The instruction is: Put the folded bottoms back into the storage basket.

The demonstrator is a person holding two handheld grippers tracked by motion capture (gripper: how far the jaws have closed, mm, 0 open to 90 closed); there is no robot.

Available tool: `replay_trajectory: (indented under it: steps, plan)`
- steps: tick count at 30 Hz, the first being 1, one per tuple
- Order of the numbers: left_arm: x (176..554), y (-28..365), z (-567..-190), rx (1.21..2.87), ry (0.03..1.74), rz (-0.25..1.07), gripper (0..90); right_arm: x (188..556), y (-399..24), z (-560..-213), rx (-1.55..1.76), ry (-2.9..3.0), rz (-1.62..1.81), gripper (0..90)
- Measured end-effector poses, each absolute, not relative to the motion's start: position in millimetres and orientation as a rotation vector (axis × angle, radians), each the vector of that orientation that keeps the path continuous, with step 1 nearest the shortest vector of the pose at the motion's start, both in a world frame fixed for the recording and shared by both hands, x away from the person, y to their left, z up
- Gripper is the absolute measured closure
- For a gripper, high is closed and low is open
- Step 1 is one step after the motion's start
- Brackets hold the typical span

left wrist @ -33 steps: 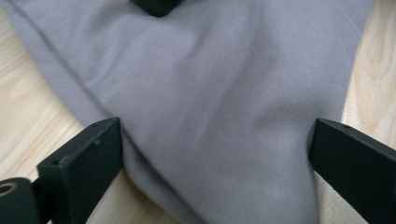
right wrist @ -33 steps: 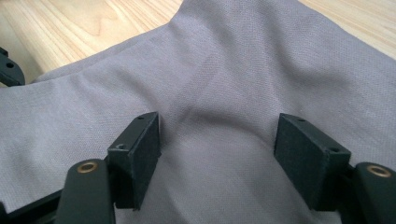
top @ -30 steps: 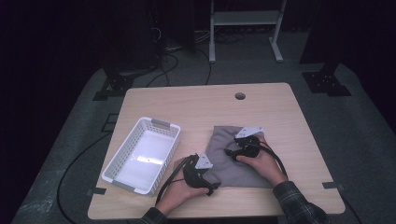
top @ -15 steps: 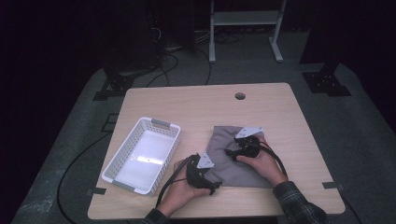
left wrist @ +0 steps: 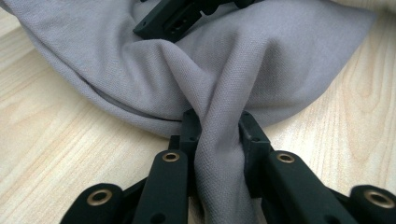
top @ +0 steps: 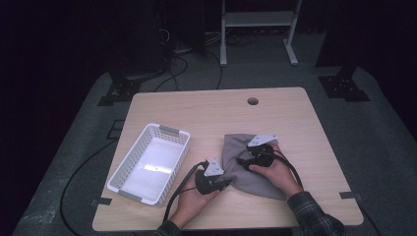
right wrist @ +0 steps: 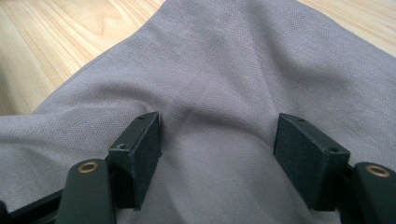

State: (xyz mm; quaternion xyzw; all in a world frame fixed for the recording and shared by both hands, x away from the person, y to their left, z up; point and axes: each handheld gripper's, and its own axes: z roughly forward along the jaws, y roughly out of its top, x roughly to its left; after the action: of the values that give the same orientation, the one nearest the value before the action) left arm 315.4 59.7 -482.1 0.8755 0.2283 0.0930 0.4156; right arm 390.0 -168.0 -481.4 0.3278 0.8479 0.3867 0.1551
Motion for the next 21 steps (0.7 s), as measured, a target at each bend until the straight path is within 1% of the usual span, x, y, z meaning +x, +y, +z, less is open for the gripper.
replay_trajectory:
  steps: [5, 8, 10, 11, 14, 16, 18, 21]
  plan:
    - [310, 61, -482, 2.190, 0.580, 0.211, 76.5, 386, -169, -480, 0.934, 2.443, 1.110, 29.3]
    - [306, 64, -482, 2.185, 0.580, 0.186, 76.7, 379, -171, -471, 0.884, 2.496, 1.066, 29.6]
    - [303, 67, -482, 2.187, 0.577, 0.179, 76.7, 376, -178, -462, 0.868, 2.484, 1.113, 29.2]
    - [302, 69, -482, 2.186, 0.578, 0.170, 76.6, 377, -187, -453, 0.854, 2.457, 1.137, 28.1]
    - [299, 73, -483, 2.175, 0.591, 0.145, 76.6, 382, -202, -442, 0.896, 2.413, 1.178, 26.4]
    - [298, 76, -483, 2.169, 0.595, 0.119, 76.6, 384, -207, -440, 0.908, 2.402, 1.177, 25.9]
    - [296, 82, -482, 2.174, 0.597, 0.111, 76.6, 393, -219, -438, 0.936, 2.383, 1.177, 24.2]
    - [294, 85, -482, 2.170, 0.605, 0.105, 76.6, 398, -225, -440, 0.950, 2.375, 1.174, 23.1]
